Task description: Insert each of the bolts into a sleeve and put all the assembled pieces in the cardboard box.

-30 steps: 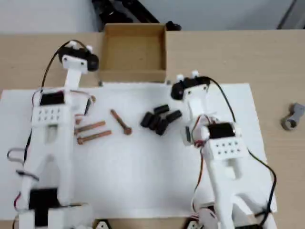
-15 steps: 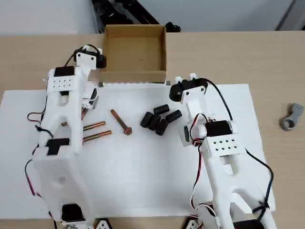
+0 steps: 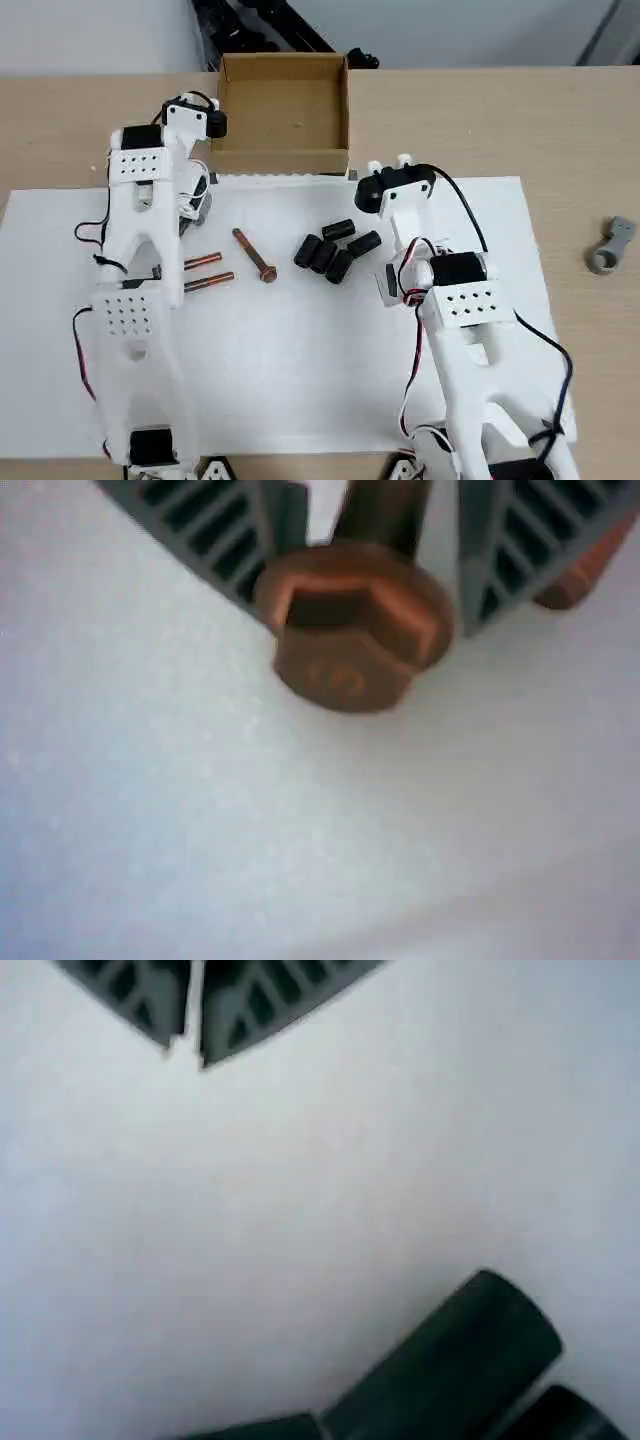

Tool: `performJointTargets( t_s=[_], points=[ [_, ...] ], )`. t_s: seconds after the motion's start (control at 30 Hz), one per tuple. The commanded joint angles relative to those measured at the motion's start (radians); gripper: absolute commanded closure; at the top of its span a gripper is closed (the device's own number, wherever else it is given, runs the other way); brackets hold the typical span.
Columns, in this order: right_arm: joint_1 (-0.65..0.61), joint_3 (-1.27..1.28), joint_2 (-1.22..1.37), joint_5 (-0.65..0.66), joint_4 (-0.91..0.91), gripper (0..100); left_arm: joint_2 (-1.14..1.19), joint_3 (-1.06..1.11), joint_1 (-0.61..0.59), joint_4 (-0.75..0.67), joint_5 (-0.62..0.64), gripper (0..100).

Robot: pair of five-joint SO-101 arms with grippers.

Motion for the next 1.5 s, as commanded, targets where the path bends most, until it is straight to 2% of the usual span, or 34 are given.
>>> performJointTargets(
  t_s=[0.0, 0.13, 0.3, 0.8, 0.97, 1.47],
  points=[
    [0.008, -0.043, -0.002, -0.009, -0.004, 99.5, 0.075, -0.105, -0.005, 0.055, -0.041, 90],
    [0.008, -0.043, -0.001, -0.011, -0.004, 99.5, 0.123, -0.128, -0.012, 0.104, -0.061, 91],
    [0.007, -0.043, -0.001, -0.011, 0.018, 99.5, 0.120, -0.120, -0.020, 0.106, -0.063, 99],
    [0.007, -0.043, -0.002, -0.005, 0.038, 99.5, 0.100, -0.067, -0.018, 0.106, -0.097, 99],
    [0.010, -0.043, -0.002, -0.005, 0.039, 99.5, -0.040, 0.025, -0.017, 0.106, -0.098, 99],
    [0.008, -0.043, -0.001, -0.005, 0.039, 99.5, -0.664, 0.432, -0.012, 0.104, -0.100, 99]
  ],
)
